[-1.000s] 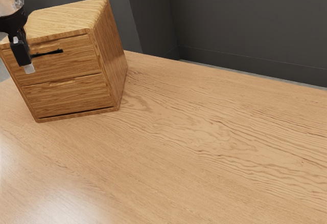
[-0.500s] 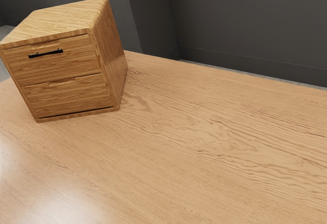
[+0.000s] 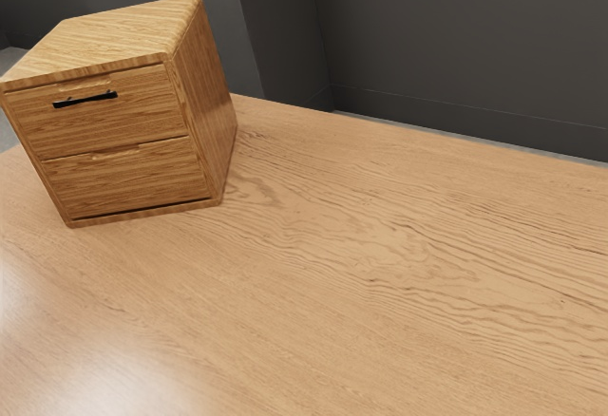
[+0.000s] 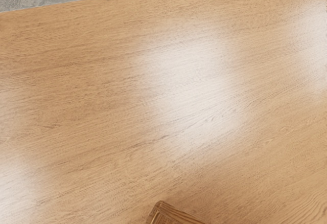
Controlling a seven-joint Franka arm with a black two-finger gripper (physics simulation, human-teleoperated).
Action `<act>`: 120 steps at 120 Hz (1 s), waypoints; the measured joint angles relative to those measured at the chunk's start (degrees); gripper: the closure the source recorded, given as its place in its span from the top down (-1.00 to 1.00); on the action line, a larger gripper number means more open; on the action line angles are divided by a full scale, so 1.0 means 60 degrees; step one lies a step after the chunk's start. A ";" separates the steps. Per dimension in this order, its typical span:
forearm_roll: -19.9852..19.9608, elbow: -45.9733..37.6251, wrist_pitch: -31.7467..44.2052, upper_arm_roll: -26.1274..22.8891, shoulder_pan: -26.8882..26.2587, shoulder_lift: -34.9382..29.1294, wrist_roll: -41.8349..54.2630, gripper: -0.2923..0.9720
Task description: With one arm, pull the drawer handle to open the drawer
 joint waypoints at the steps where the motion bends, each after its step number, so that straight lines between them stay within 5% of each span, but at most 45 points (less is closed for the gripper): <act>1: 0.0002 0.0015 0.0017 -0.0009 0.0069 0.0029 0.0007 0.54; 23: 0.0108 0.0088 0.0964 -0.0114 0.1022 0.0368 0.0153 0.54; 96: 0.0398 0.0088 0.3218 -0.0150 0.0284 0.0975 0.0416 0.54; 120: 0.0042 -0.0039 0.3675 -0.0243 -0.0753 0.0463 0.0301 0.54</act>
